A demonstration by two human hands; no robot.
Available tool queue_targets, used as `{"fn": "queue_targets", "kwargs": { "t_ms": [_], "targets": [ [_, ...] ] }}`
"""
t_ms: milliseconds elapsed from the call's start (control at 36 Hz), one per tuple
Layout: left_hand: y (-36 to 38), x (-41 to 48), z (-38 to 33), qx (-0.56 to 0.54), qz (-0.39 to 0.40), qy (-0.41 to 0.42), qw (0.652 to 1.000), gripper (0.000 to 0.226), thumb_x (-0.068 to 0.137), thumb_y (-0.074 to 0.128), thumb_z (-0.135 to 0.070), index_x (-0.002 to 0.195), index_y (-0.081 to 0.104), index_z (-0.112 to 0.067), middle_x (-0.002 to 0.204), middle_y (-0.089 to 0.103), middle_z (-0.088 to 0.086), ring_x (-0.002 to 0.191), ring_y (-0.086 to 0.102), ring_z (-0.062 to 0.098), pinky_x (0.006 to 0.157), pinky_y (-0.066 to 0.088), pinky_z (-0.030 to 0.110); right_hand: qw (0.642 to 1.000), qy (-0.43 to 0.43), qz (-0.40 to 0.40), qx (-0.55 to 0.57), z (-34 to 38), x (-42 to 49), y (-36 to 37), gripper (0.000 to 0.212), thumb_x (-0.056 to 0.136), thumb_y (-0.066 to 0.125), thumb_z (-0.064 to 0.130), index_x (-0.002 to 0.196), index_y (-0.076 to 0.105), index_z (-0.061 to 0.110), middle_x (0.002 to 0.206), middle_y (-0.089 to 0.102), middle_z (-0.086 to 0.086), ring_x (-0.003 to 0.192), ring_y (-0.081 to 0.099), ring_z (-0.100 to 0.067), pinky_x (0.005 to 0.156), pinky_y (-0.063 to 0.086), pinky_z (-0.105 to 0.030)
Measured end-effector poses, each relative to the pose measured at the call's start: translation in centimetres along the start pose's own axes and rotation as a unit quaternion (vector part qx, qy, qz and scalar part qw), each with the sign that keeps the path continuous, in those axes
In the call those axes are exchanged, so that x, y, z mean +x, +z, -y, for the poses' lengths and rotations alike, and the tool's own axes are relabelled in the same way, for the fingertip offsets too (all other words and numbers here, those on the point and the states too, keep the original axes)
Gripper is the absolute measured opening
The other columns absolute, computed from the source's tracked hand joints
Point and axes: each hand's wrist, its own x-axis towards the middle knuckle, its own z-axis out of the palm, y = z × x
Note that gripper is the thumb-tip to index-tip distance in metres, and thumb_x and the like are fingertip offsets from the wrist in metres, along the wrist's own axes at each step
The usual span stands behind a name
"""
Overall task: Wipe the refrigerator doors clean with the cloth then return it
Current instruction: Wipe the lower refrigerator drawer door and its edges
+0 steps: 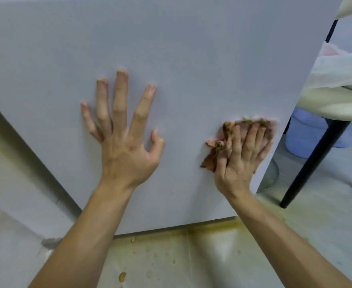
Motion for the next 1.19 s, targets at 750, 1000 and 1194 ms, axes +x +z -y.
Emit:
{"fn": "queue_targets", "kwargs": {
  "t_ms": [750,1000,1194],
  "targets": [
    [0.9,-4.3,3.8,-0.014,0.005,-0.015,1.000,0.065,0.103,0.054,-0.046,0.162,0.034,-0.028,0.171,0.016,0.016,0.158,0.008,0.043,0.124,0.000,0.065,0.995,-0.103,0.007,0.011,5.2,0.9,0.9,0.052,0.108,0.049,0.030,0.159,0.037,0.030,0.172,0.020,-0.006,0.162,0.006,-0.015,0.128,0.000,-0.053],
    [0.3,-5.7,5.5,-0.006,0.001,-0.021,1.000,0.055,0.109,0.038,-0.034,0.163,0.031,-0.031,0.173,0.015,0.010,0.162,0.005,0.034,0.125,-0.001,0.061,0.986,-0.031,-0.165,0.008,11.3,11.7,2.0,0.047,0.111,0.044,0.028,0.154,0.048,0.011,0.160,0.043,-0.024,0.154,0.033,-0.038,0.126,0.014,-0.061],
    [-0.1,-6.2,5.9,-0.006,0.011,-0.022,1.000,0.058,0.107,0.041,-0.030,0.164,0.028,-0.031,0.173,0.014,0.010,0.163,-0.001,0.026,0.126,0.000,0.061,0.981,-0.182,0.061,-0.026,6.9,-6.1,3.7,0.067,0.100,0.055,0.033,0.162,0.031,0.034,0.176,0.008,0.005,0.162,0.011,-0.017,0.130,0.000,-0.051]
  ]
}}
